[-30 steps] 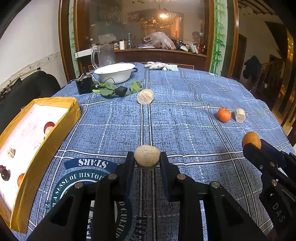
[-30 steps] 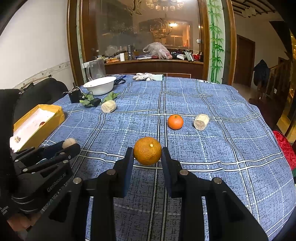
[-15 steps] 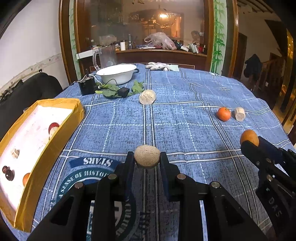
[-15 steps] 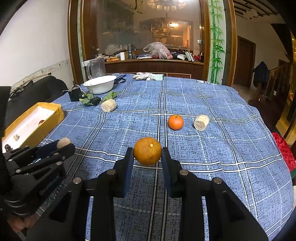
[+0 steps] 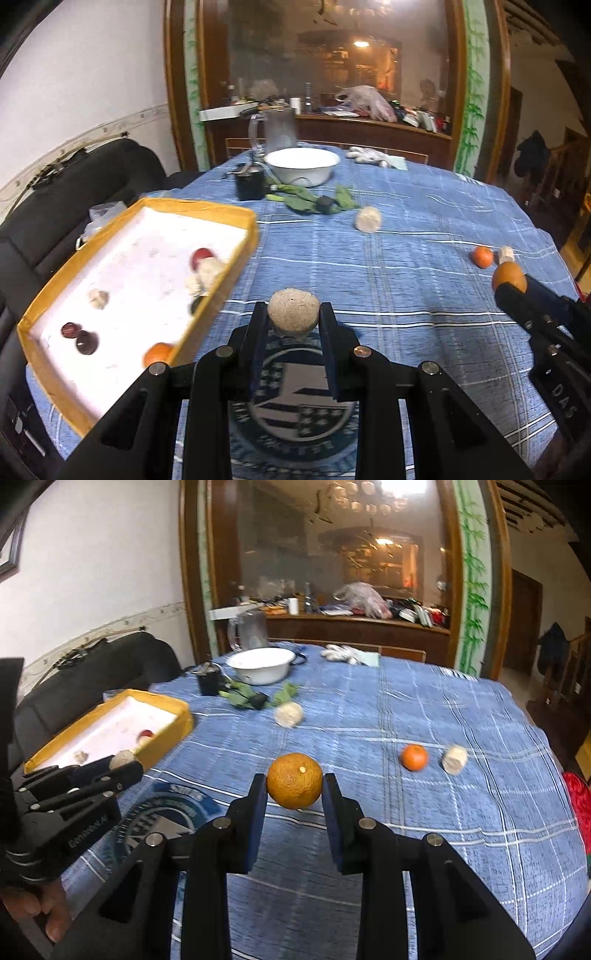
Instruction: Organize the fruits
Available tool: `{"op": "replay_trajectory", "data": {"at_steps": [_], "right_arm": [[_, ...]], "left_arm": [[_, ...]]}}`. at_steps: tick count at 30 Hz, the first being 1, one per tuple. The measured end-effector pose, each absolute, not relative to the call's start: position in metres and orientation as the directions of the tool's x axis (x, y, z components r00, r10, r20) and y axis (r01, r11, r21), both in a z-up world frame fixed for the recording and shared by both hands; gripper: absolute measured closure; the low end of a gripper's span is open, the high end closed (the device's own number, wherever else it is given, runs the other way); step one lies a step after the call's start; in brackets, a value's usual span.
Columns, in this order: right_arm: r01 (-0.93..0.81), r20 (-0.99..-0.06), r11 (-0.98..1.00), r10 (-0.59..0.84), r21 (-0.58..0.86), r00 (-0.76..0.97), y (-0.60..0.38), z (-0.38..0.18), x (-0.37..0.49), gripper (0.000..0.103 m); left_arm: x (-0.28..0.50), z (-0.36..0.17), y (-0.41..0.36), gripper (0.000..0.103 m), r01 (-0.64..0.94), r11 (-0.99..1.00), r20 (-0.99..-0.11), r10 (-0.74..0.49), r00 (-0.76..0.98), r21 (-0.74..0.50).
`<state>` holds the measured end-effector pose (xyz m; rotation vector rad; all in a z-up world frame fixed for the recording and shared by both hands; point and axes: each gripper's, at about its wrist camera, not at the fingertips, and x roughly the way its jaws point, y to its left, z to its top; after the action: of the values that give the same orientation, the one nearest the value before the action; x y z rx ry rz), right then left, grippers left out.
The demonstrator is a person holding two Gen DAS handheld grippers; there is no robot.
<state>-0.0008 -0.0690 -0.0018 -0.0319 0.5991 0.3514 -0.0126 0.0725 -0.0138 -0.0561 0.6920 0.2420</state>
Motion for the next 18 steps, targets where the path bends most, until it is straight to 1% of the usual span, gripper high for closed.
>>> {"op": "replay_trajectory", "data": {"at_steps": [18], "right_arm": [[-0.441, -0.519, 0.896, 0.406, 0.063, 0.752, -0.018, 0.024, -0.011, 0.071]], "left_arm": [[-0.033, 0.003, 0.127, 0.077, -0.354, 0.935, -0.619, 0.284, 0.732, 0.01]]}}
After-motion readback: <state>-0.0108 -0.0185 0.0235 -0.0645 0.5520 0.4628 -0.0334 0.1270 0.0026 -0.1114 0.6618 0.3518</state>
